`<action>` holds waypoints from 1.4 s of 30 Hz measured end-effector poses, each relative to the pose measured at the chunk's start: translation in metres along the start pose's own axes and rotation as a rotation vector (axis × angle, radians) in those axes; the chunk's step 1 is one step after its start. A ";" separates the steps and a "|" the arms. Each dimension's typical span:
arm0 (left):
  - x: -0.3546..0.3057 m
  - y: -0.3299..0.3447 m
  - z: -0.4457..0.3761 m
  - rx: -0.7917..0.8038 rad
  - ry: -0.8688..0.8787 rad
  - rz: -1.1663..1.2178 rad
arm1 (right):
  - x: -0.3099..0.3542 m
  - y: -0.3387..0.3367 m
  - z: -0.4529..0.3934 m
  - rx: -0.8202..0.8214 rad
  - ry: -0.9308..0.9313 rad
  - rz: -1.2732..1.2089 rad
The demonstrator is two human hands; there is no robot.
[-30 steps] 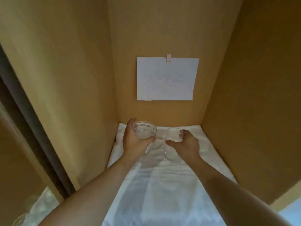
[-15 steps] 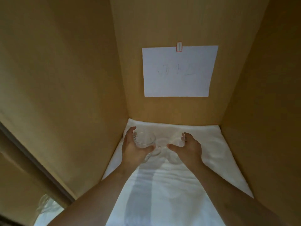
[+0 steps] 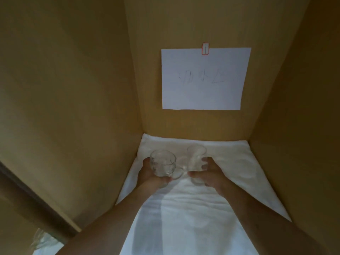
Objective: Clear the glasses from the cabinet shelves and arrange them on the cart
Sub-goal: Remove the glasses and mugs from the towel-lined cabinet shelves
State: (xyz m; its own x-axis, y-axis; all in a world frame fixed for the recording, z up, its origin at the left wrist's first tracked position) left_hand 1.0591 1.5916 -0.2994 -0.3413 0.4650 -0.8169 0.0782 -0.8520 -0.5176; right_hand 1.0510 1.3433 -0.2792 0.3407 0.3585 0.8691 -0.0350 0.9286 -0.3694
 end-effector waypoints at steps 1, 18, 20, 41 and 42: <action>-0.003 -0.004 0.000 0.007 0.009 0.019 | 0.000 0.000 0.000 0.005 0.022 -0.002; -0.090 -0.059 -0.053 -0.205 0.117 -0.294 | 0.003 -0.013 -0.027 0.017 0.103 0.053; -0.101 -0.063 -0.059 -0.228 0.126 -0.342 | 0.007 -0.018 -0.032 -0.026 0.089 0.047; -0.110 -0.043 -0.112 -0.250 0.270 -0.706 | 0.106 -0.018 -0.086 -0.242 -0.165 0.690; -0.106 -0.041 -0.116 -0.194 0.260 -0.622 | 0.111 -0.014 -0.087 -0.233 -0.205 0.739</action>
State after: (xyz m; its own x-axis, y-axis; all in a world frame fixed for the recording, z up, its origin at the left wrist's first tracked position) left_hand 1.2004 1.6047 -0.2210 -0.1443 0.9154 -0.3758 0.1152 -0.3617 -0.9252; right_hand 1.1715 1.3622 -0.2065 0.1261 0.9043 0.4078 0.0203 0.4086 -0.9125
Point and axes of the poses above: each hand's wrist, its own z-axis away from the middle knuckle, its own y-axis out of the palm, x = y × z, the point moved 7 cm from there along -z, towards the middle knuckle, and after that the axes turned 3 degrees about -y, right-handed, at the moved point
